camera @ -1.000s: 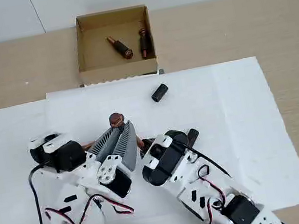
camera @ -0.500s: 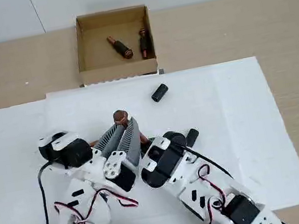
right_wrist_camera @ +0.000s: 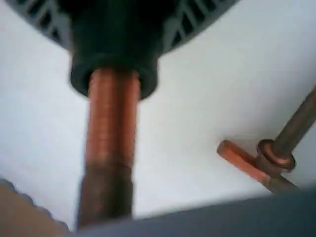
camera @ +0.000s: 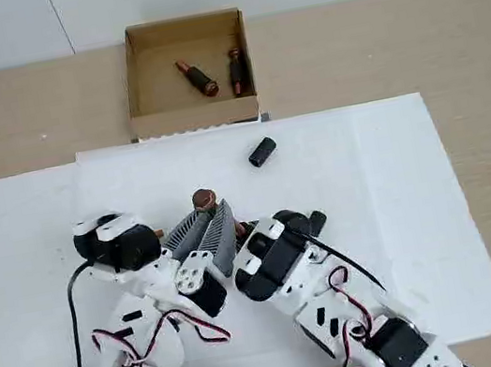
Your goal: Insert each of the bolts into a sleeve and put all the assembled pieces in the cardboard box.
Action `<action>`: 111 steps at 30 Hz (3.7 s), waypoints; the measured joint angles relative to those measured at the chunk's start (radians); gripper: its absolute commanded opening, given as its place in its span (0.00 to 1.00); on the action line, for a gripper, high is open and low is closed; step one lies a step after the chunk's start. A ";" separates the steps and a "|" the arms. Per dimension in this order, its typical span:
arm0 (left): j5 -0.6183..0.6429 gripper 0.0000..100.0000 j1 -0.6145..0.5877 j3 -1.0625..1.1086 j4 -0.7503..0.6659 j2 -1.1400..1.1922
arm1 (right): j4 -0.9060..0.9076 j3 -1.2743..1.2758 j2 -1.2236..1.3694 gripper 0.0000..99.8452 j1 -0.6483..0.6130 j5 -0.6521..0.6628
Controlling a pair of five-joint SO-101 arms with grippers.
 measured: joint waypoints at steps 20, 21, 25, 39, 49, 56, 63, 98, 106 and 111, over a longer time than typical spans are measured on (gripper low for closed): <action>0.002 0.00 0.106 0.083 0.101 -0.011 | 0.003 -0.020 0.005 0.00 0.003 0.002; 0.002 0.00 0.106 0.083 0.107 -0.011 | 0.005 -0.018 0.005 0.00 0.003 0.002; -0.055 0.01 0.106 0.083 0.114 -0.011 | 0.005 -0.018 0.006 0.00 0.003 0.002; -0.212 0.18 -0.017 0.080 0.133 -0.011 | 0.005 -0.018 0.006 0.00 0.009 0.002; -0.216 0.18 -0.018 0.040 0.153 -0.008 | 0.003 -0.021 0.005 0.00 0.011 0.002; -0.216 0.18 -0.011 -0.014 0.190 -0.002 | 0.002 -0.023 0.002 0.00 0.011 0.002; -0.146 0.18 0.100 -0.083 0.275 -0.002 | 0.002 -0.025 0.002 0.00 0.009 0.000; -0.534 0.01 -0.419 0.123 0.278 -0.003 | 0.181 -0.068 0.002 0.00 0.331 -0.189; -0.532 0.01 -0.445 0.161 0.278 -0.003 | 0.353 -0.262 0.008 0.00 0.385 -0.219; -0.534 0.01 -0.445 0.161 0.278 -0.003 | 0.354 -0.411 0.157 0.00 0.388 -0.219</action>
